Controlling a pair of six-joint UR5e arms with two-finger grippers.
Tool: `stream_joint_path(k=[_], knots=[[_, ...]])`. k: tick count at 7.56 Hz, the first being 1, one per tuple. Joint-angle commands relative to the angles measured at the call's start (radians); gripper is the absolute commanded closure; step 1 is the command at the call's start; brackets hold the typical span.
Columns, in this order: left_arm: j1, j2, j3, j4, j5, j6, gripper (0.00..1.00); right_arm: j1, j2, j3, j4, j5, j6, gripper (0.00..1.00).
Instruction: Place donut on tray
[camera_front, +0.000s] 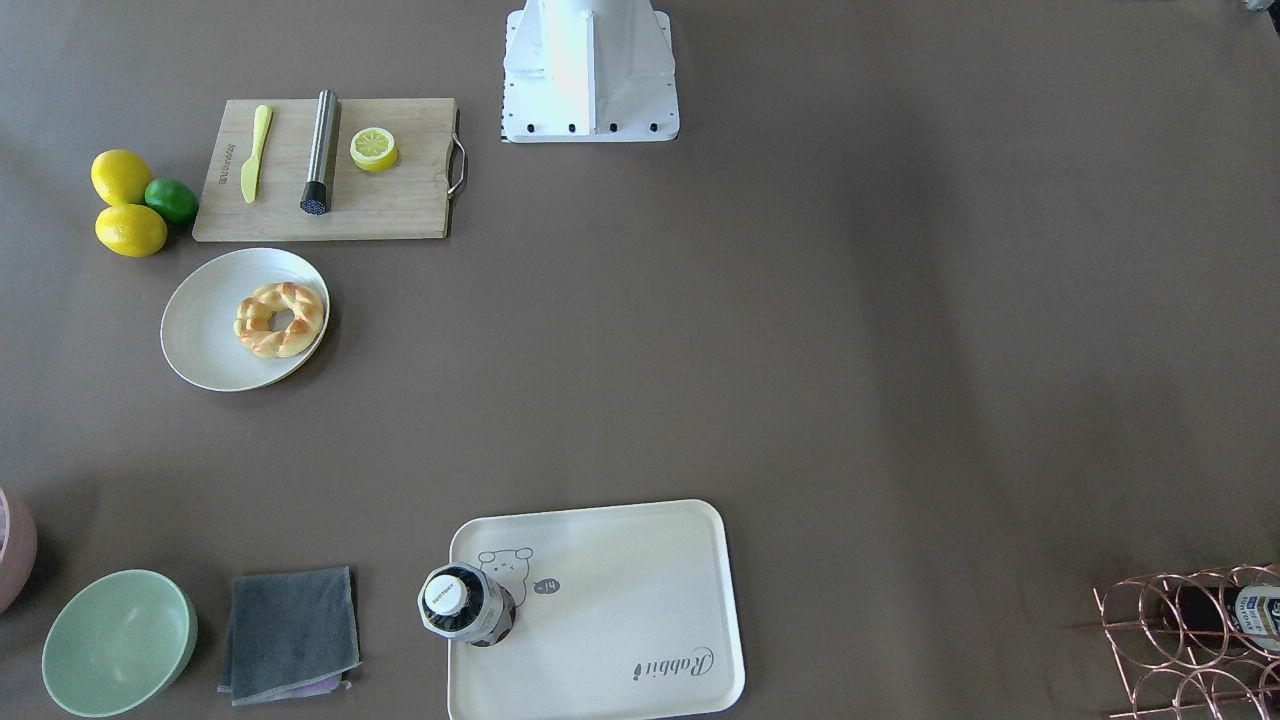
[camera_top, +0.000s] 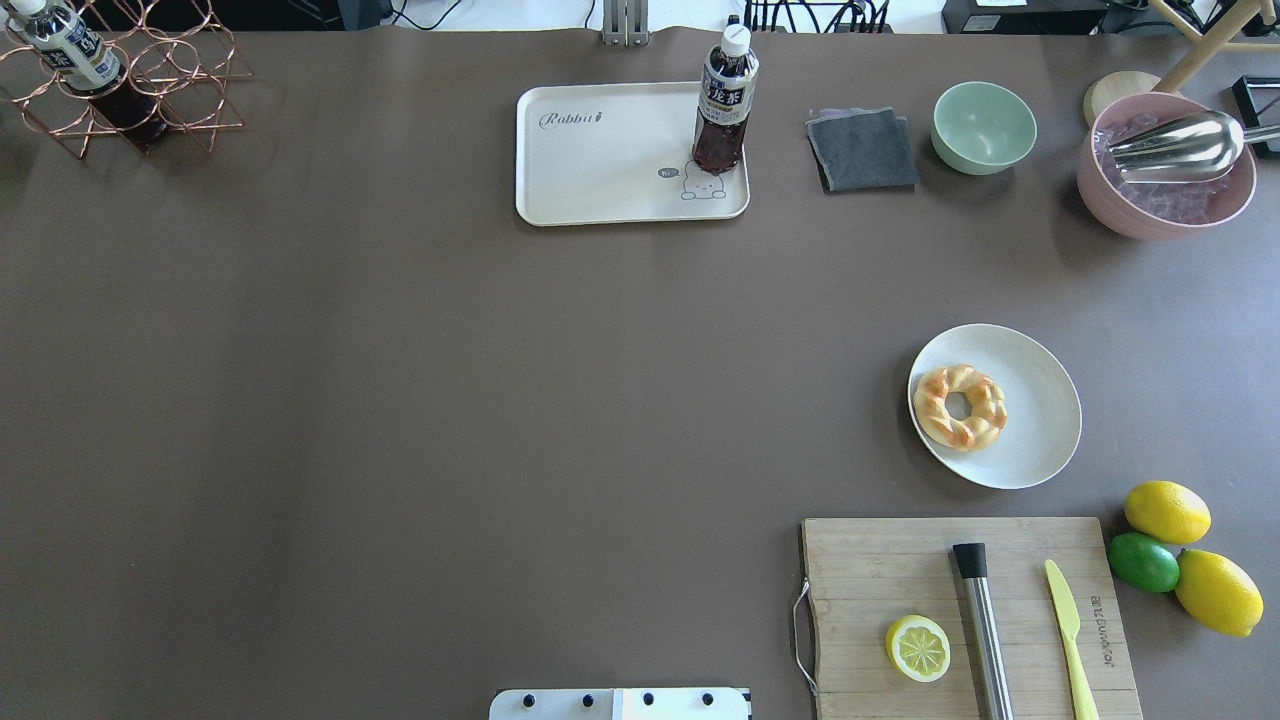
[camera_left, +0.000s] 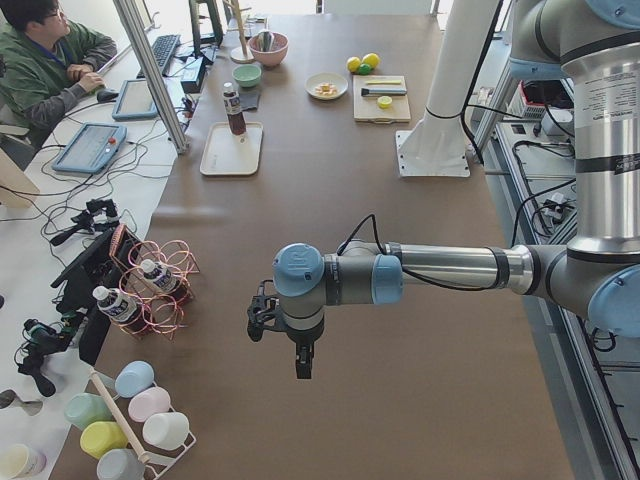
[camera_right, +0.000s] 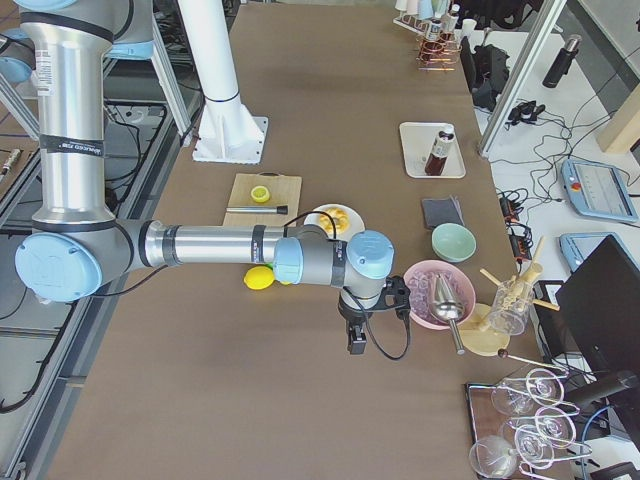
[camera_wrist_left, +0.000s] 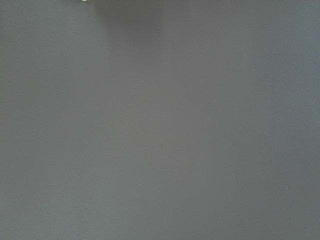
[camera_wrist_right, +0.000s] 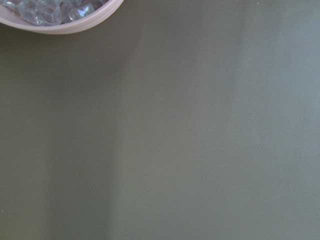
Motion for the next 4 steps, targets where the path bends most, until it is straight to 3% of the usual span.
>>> stream_joint_path(k=[1,4], knots=[[0.0,0.0,-0.001,0.0,0.003,0.002,0.01,0.0,0.0,0.0,0.0,-0.001,0.0,0.0],[-0.001,0.0,-0.008,-0.003,-0.004,0.004,0.01,0.0,0.0,0.002,0.0,-0.001,0.0,0.0]])
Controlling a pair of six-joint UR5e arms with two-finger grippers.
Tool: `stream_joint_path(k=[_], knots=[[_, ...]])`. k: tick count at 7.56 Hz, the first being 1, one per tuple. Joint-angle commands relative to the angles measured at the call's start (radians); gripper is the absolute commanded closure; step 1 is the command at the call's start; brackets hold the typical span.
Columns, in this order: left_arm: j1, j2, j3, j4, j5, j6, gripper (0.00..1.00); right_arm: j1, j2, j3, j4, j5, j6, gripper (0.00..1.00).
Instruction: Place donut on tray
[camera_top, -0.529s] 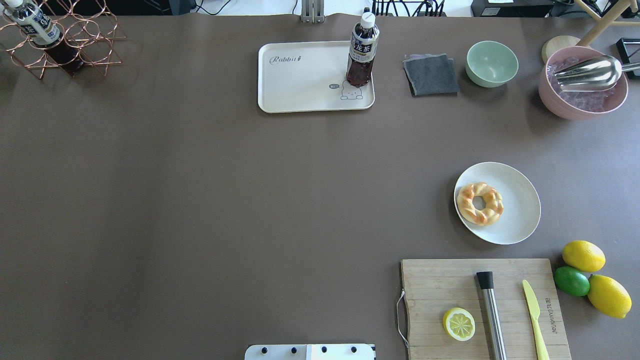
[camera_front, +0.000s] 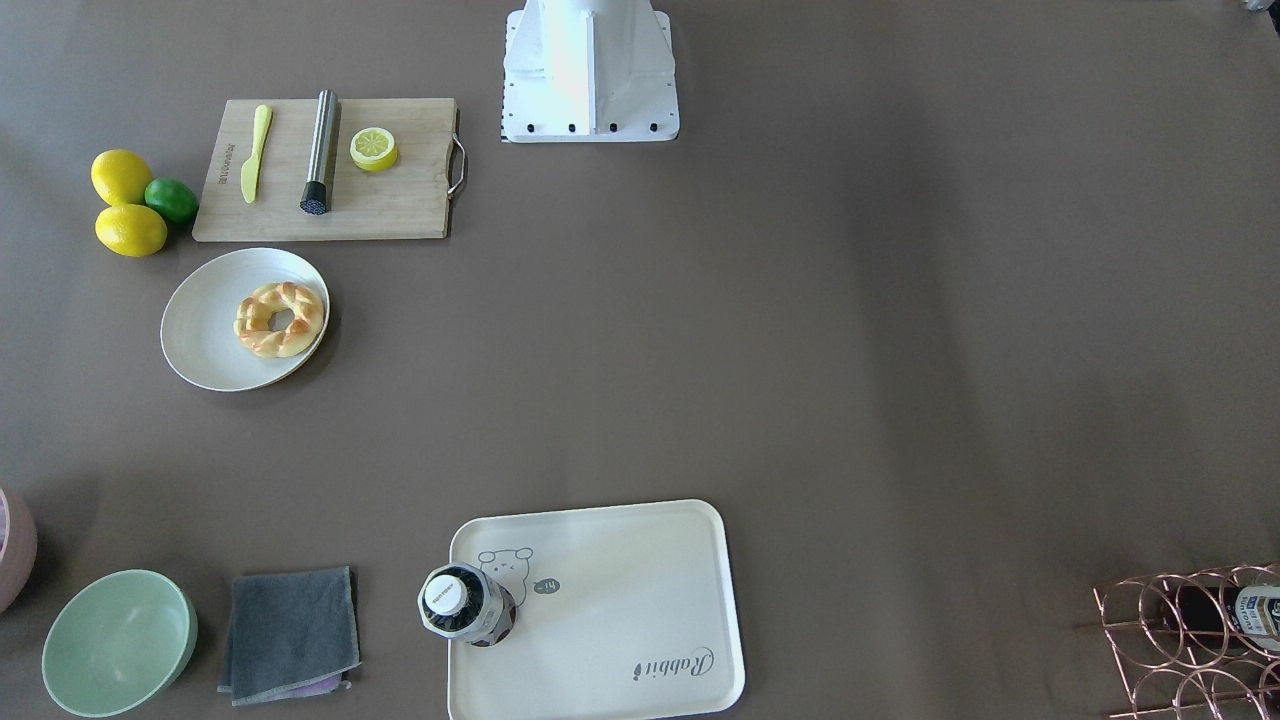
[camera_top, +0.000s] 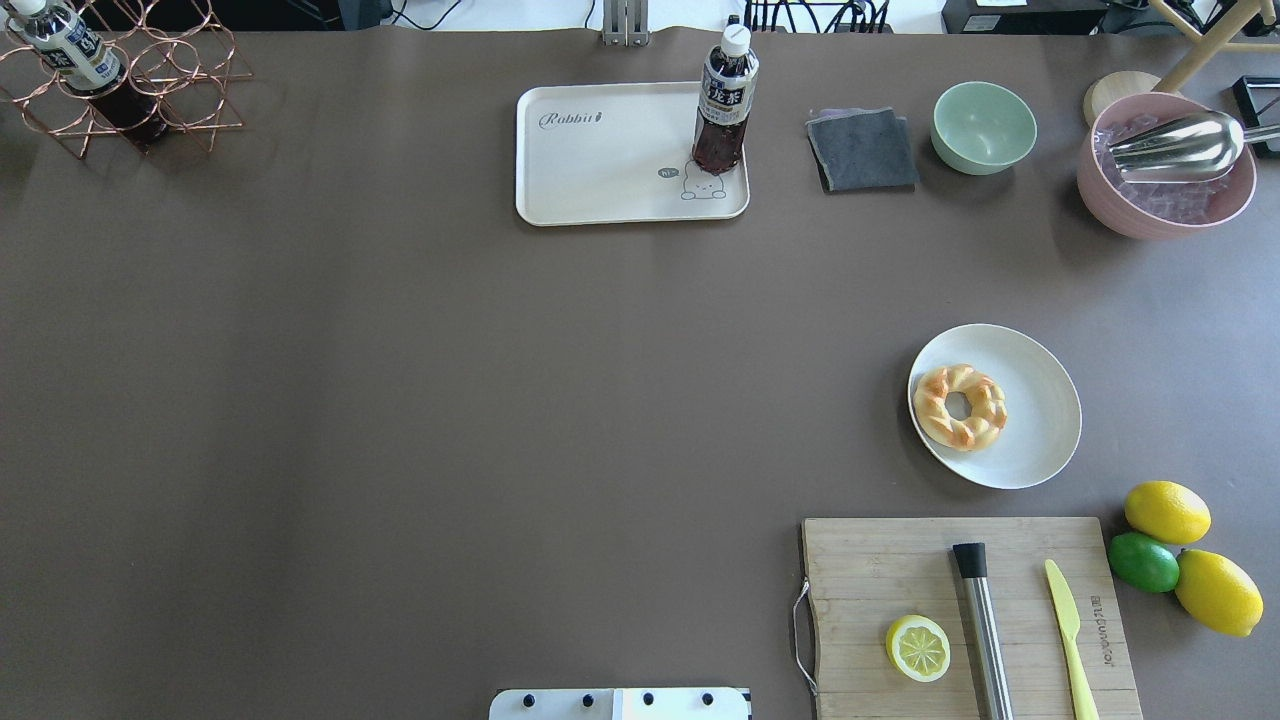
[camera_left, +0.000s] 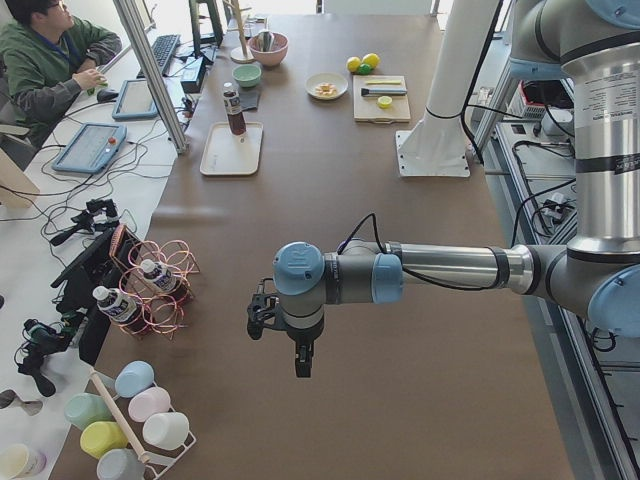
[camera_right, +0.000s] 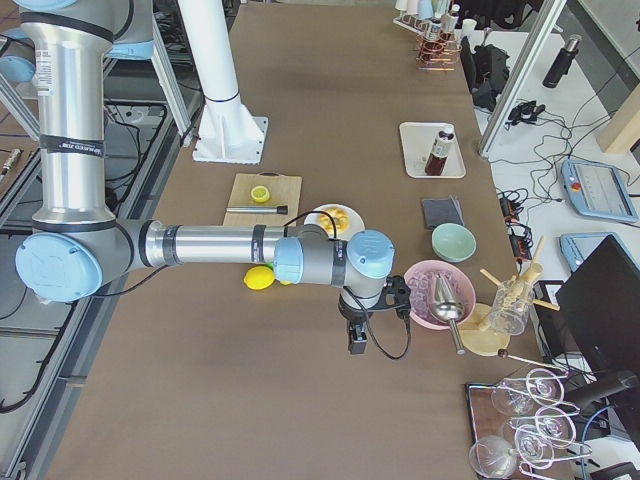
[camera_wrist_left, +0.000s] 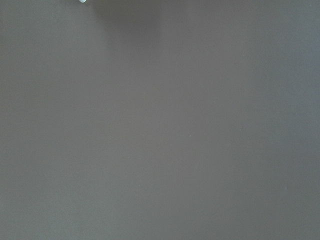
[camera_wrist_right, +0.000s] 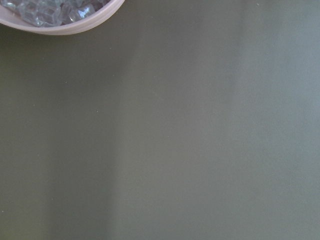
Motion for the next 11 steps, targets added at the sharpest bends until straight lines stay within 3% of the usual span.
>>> stream_joint_path(k=[1,9,11], knots=[[-0.001,-0.005,-0.004,-0.002,0.001,0.002,0.01,0.0,-0.001,0.001,0.0,-0.001,0.0,0.0],[-0.003,-0.035,0.027,-0.062,-0.003,-0.002,0.01,-0.003,0.007,-0.016,0.002,0.001,-0.015,0.0],[-0.009,-0.04,-0.004,-0.083,-0.063,0.0,0.01,-0.017,0.013,-0.034,0.151,-0.048,-0.075,0.0]])
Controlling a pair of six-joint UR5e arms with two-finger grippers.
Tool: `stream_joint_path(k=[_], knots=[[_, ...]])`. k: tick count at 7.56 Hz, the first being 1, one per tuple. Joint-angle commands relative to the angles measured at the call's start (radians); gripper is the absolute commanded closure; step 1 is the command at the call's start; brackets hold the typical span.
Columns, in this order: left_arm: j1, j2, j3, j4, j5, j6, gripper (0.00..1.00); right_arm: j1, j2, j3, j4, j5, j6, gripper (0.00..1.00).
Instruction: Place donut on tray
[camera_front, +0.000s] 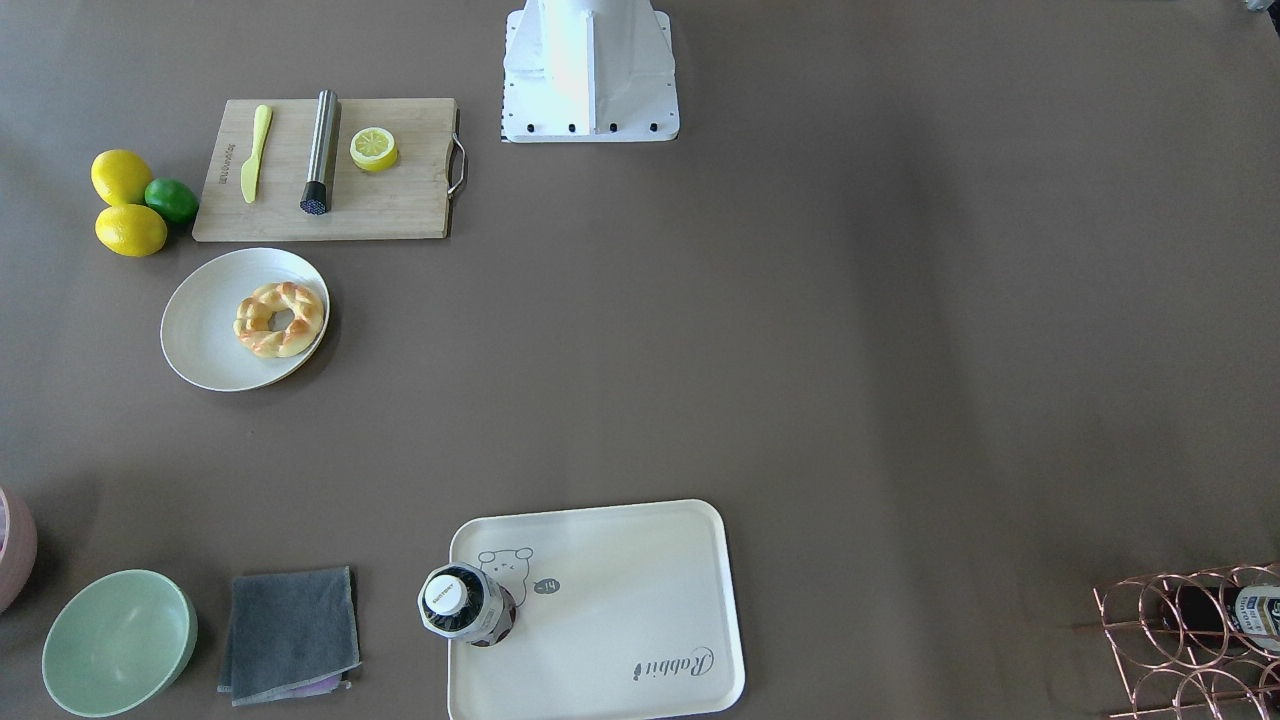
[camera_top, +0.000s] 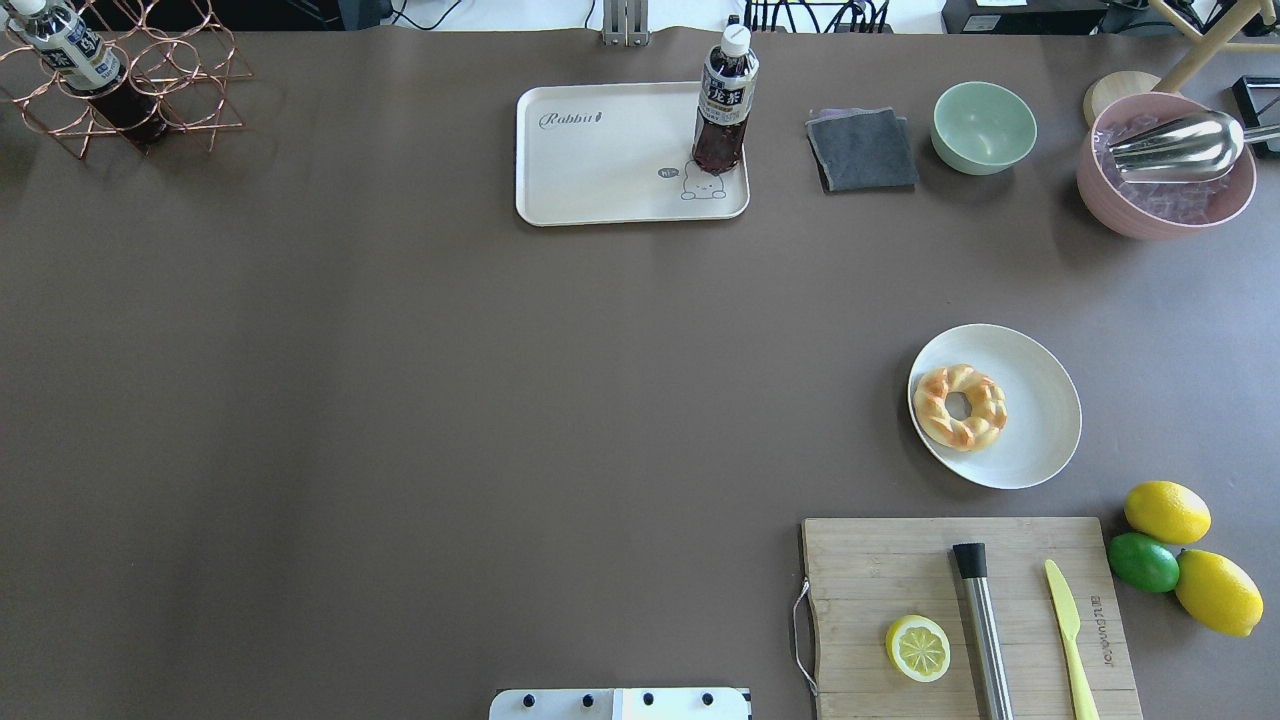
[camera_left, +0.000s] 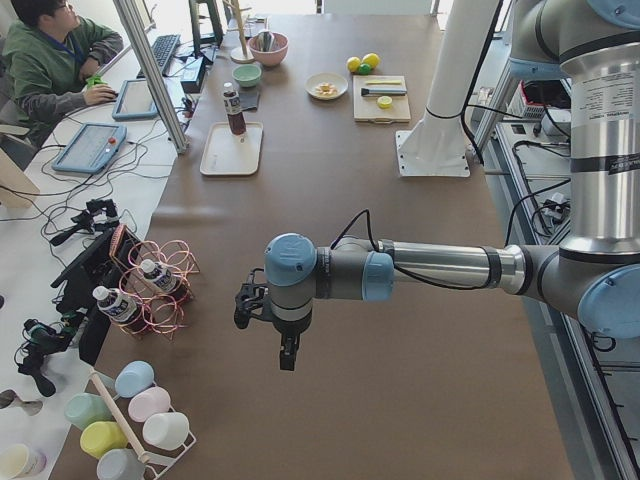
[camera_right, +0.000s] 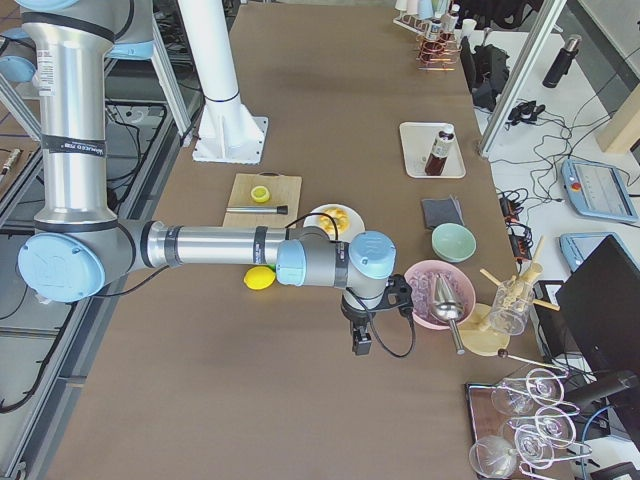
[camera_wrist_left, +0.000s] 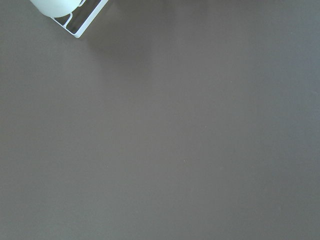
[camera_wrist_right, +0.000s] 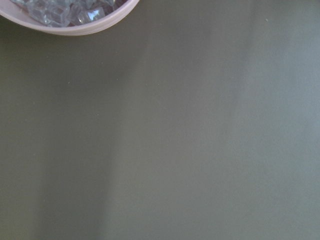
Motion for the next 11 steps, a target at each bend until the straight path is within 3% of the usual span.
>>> stream_joint_path(k=[1,3,4,6,9,11], knots=[[-0.013,0.0,-0.023,-0.106,-0.104,-0.002,0.01,-0.008,0.015,-0.014,0.147,-0.048,-0.012,0.0],[-0.027,0.004,0.022,-0.29,-0.115,-0.007,0.01,-0.023,0.063,-0.007,0.148,-0.041,0.046,0.0],[-0.025,-0.02,0.02,-0.294,-0.115,-0.002,0.03,-0.046,0.063,0.009,0.149,-0.024,0.096,0.0],[-0.02,-0.029,0.023,-0.291,-0.127,-0.064,0.01,-0.191,0.066,0.08,0.161,-0.013,0.364,0.0],[0.065,-0.054,0.016,-0.321,-0.153,-0.143,0.0,-0.458,0.043,0.058,0.568,-0.027,0.897,0.01],[0.09,-0.059,0.017,-0.364,-0.153,-0.197,0.0,-0.556,-0.016,0.047,0.759,-0.045,1.102,0.04]])
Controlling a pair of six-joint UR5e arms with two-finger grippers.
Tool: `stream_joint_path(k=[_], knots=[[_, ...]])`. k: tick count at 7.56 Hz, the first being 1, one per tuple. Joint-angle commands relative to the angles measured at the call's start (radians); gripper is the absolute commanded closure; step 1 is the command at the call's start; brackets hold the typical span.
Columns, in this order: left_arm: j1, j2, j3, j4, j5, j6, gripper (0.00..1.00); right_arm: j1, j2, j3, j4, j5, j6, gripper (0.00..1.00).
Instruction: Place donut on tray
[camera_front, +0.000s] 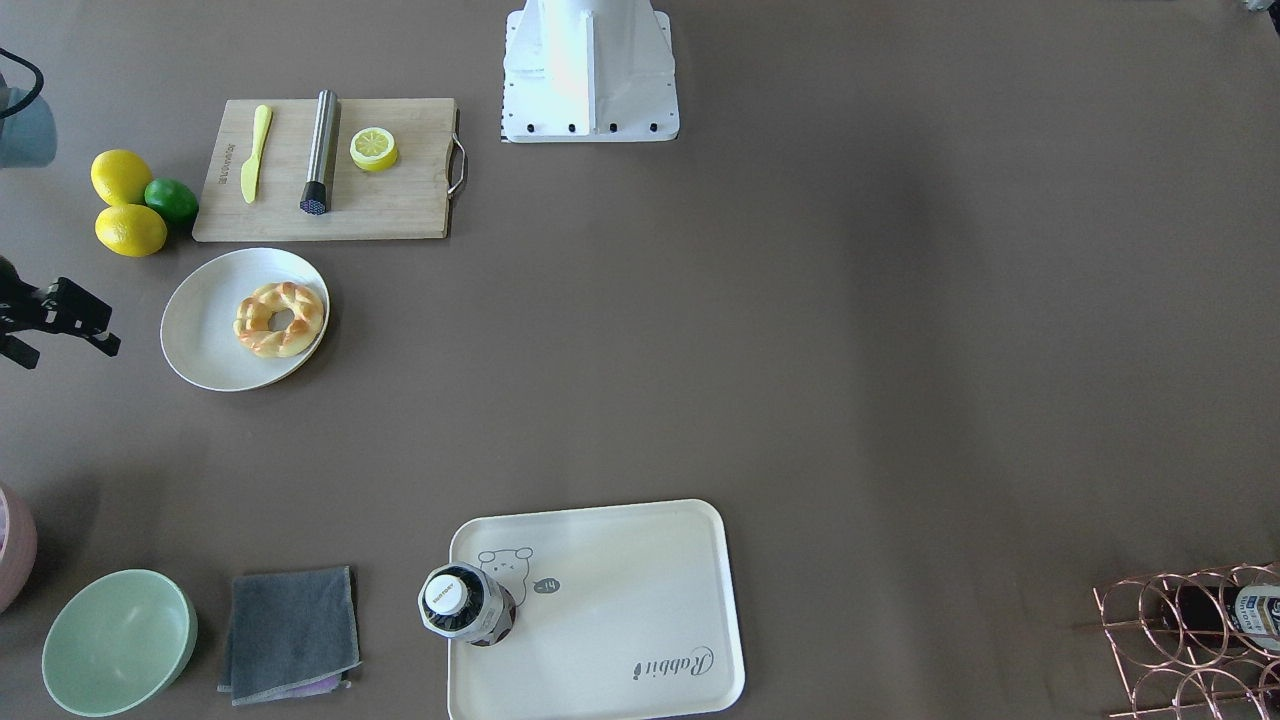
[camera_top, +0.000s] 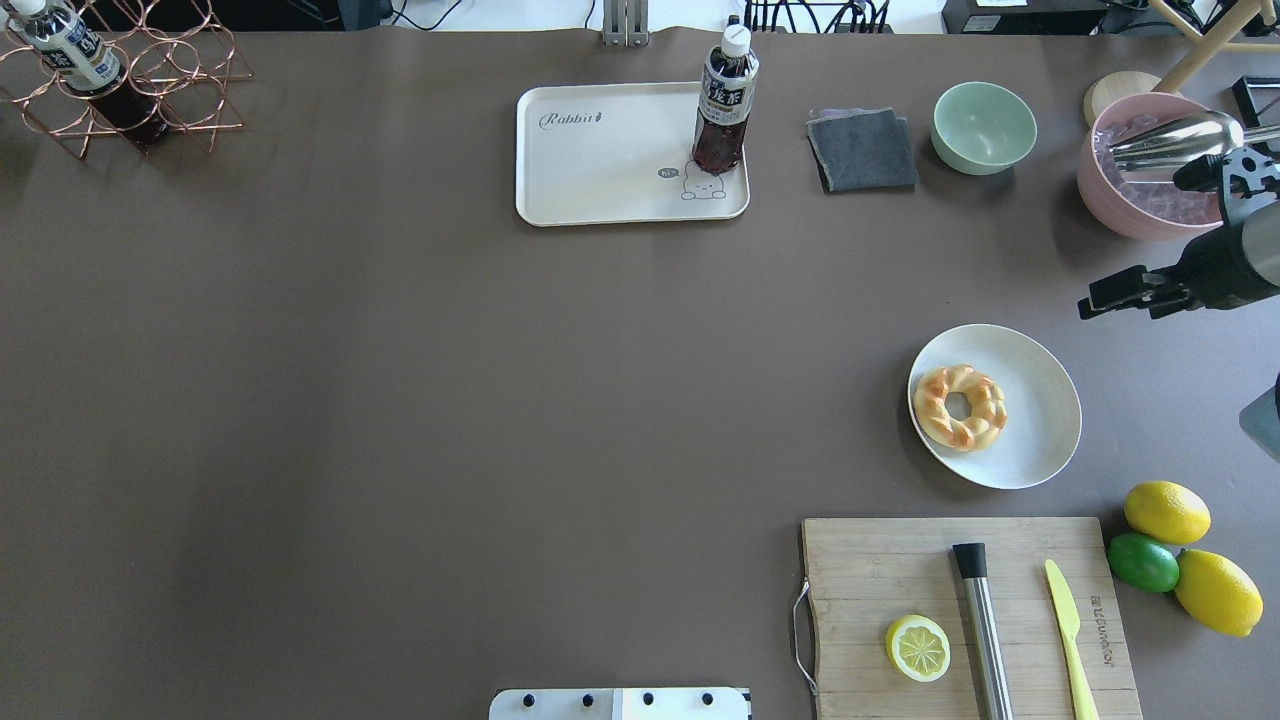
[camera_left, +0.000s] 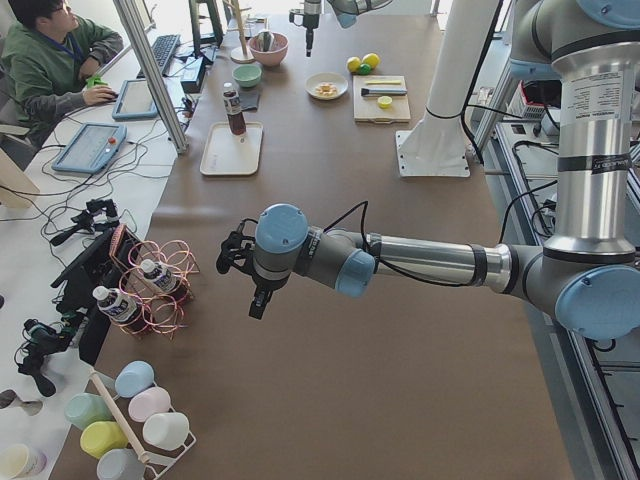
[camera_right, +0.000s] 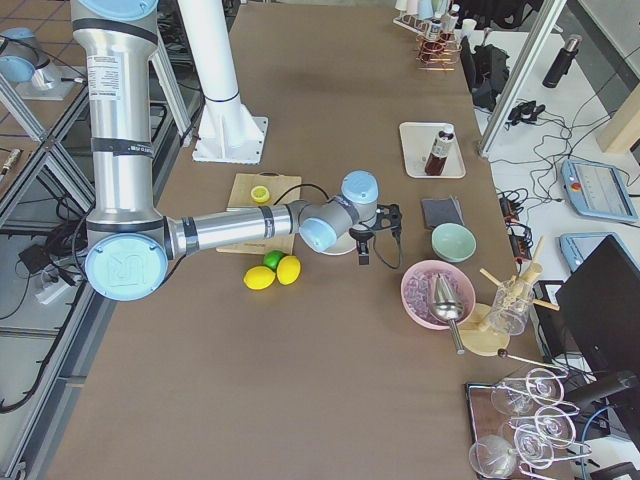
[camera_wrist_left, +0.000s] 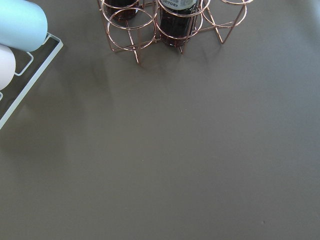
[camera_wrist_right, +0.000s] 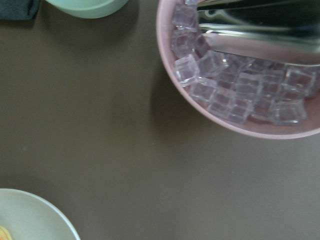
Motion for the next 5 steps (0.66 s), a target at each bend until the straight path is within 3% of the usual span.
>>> stream_joint_path(k=[1,2,3,5], knots=[[0.021,-0.008,-0.002,-0.027,-0.001,-0.045,0.0,-0.109,-0.085,-0.037,0.301,-0.013,0.252,0.05],[0.021,-0.01,-0.002,-0.027,-0.001,-0.045,0.0,-0.139,-0.11,-0.081,0.428,-0.017,0.328,0.11],[0.027,-0.01,-0.004,-0.027,-0.001,-0.045,0.0,-0.161,-0.111,-0.128,0.53,-0.023,0.381,0.23],[0.027,-0.014,-0.004,-0.027,-0.001,-0.047,0.0,-0.198,-0.111,-0.149,0.552,-0.066,0.398,0.32]])
